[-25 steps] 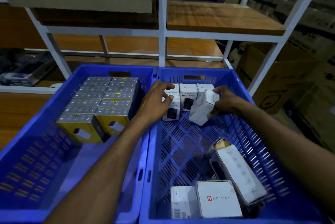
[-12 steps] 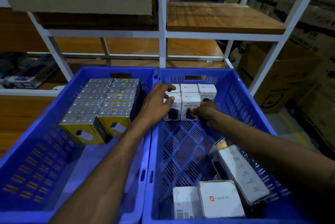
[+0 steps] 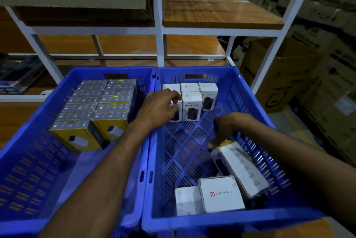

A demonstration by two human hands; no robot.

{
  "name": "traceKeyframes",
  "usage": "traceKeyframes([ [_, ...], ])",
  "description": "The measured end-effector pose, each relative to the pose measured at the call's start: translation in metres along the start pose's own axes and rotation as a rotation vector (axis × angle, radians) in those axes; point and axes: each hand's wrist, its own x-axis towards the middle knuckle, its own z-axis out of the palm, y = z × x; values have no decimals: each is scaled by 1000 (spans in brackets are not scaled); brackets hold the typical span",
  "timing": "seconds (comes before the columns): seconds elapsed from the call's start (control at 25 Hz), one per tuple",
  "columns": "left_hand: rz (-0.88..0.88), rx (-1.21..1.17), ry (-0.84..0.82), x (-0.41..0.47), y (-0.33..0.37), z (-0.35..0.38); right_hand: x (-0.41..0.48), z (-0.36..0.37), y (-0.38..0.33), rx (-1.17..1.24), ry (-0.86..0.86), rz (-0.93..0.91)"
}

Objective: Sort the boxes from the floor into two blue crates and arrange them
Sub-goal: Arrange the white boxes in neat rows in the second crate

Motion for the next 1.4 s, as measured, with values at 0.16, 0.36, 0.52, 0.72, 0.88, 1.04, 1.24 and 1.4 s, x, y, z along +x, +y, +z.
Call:
traceKeyframes([
  [0.16,46,103,-55,-3,9,-2,8,13,7,158,-101,24],
  [0.36,38,91,-46,-4,8,-3,-17,-8,8,98,507,-8],
  [0.52,42,85,-39,-3,8,-1,-16,-13,21,704,691,-235],
  [0.72,47,20,-54,-2,9,-3,-15,-15,18,1391,706,-427],
  [0.88,24,-67,-39,-3,7,-2,-21,-21,9,1586,657,-429],
  [1.04,-18,-173,-53,-1,2,-2,-23,-23,8,1705,531,-601],
  [1.24,-53,-204,-57,-2,4,-3,-29,-22,4,1692,613,-583],
  [1.4,-73,-217,-52,-2,5,-4,-37,-19,-2,1455,695,-621],
])
